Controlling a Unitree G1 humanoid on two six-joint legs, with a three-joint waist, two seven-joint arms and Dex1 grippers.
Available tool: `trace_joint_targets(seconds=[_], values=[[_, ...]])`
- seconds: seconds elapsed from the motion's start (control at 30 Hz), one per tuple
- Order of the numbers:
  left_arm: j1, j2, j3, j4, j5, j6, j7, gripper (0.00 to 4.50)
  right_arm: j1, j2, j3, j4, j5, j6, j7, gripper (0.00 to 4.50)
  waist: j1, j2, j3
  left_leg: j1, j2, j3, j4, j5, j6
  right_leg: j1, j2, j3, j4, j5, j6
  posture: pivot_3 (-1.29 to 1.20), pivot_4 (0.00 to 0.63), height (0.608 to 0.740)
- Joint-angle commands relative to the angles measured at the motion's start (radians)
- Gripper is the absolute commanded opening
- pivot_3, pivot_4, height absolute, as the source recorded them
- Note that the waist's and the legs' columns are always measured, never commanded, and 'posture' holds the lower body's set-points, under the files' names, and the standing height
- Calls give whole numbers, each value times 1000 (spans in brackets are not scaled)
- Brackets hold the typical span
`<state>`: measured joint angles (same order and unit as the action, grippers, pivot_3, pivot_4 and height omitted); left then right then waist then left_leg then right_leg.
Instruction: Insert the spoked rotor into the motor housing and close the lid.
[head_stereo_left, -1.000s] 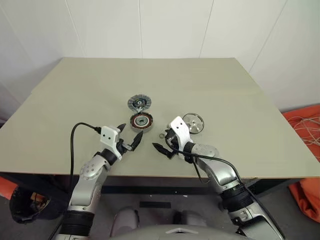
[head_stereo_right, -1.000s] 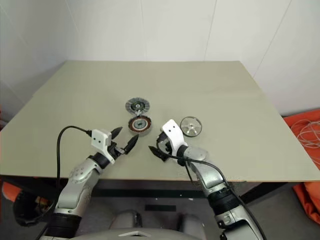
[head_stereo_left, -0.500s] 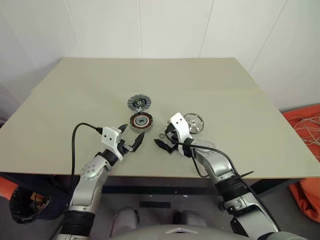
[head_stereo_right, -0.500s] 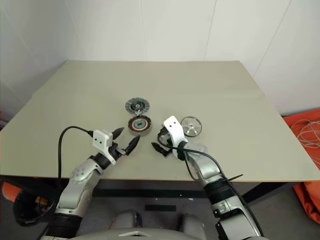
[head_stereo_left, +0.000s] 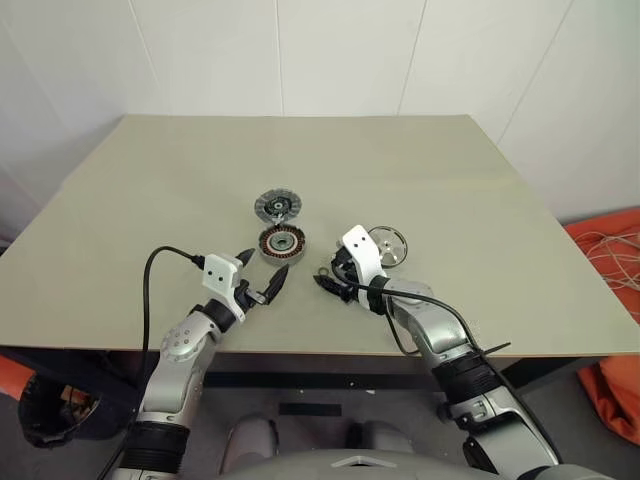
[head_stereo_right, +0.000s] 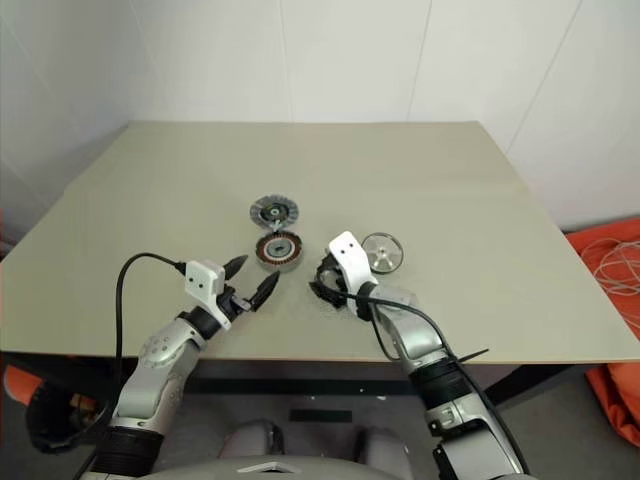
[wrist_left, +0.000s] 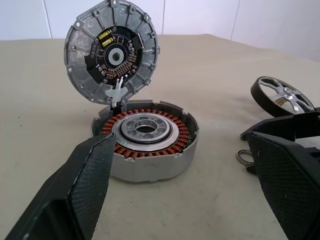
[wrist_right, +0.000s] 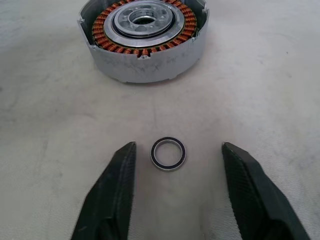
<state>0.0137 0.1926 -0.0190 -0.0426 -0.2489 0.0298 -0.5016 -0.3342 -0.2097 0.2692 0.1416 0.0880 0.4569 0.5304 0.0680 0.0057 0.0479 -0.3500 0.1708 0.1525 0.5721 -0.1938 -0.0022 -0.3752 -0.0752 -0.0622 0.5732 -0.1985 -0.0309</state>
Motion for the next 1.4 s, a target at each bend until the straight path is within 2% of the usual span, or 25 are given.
trace_joint_targets(seconds=[0.03,0.13,0.17,0.47,0.67,0.97,1.4], values=[[-5,3,5,-18,-7,-20,-7,4500,-3,0,-2,-60,-3,2,4,1763,0,0,0,0,0,0,0,0,0,0,0,0,0,0,0,0,0,740],[-8,4,5,-11,-6,-22,-8,4500,4,-2,-5,-75,-2,8,1,707,0,0,0,0,0,0,0,0,0,0,0,0,0,0,0,0,0,740],[-9,4,6,-7,-6,-25,-10,4500,8,-3,-8,-84,0,10,-1,662,0,0,0,0,0,0,0,0,0,0,0,0,0,0,0,0,0,740],[-16,5,12,31,-8,-47,-24,4500,37,-8,-27,-169,17,31,-8,662,0,0,0,0,0,0,0,0,0,0,0,0,0,0,0,0,0,740],[-17,3,9,28,-9,-46,-25,4500,-40,20,-22,-216,16,68,-11,662,-3,1,1,0,0,0,0,0,0,-1,0,0,0,0,0,0,0,740],[-18,-3,3,4,-10,-31,-14,4500,-218,82,24,-6,-39,39,-24,662,-2,2,1,-1,0,1,0,0,0,-2,0,1,1,0,0,0,0,740],[-24,-8,6,10,-13,-31,-11,4500,-335,171,33,244,-74,-56,-15,662,-3,2,2,-2,0,4,0,1,-1,-9,0,3,9,-2,-5,0,0,740]])
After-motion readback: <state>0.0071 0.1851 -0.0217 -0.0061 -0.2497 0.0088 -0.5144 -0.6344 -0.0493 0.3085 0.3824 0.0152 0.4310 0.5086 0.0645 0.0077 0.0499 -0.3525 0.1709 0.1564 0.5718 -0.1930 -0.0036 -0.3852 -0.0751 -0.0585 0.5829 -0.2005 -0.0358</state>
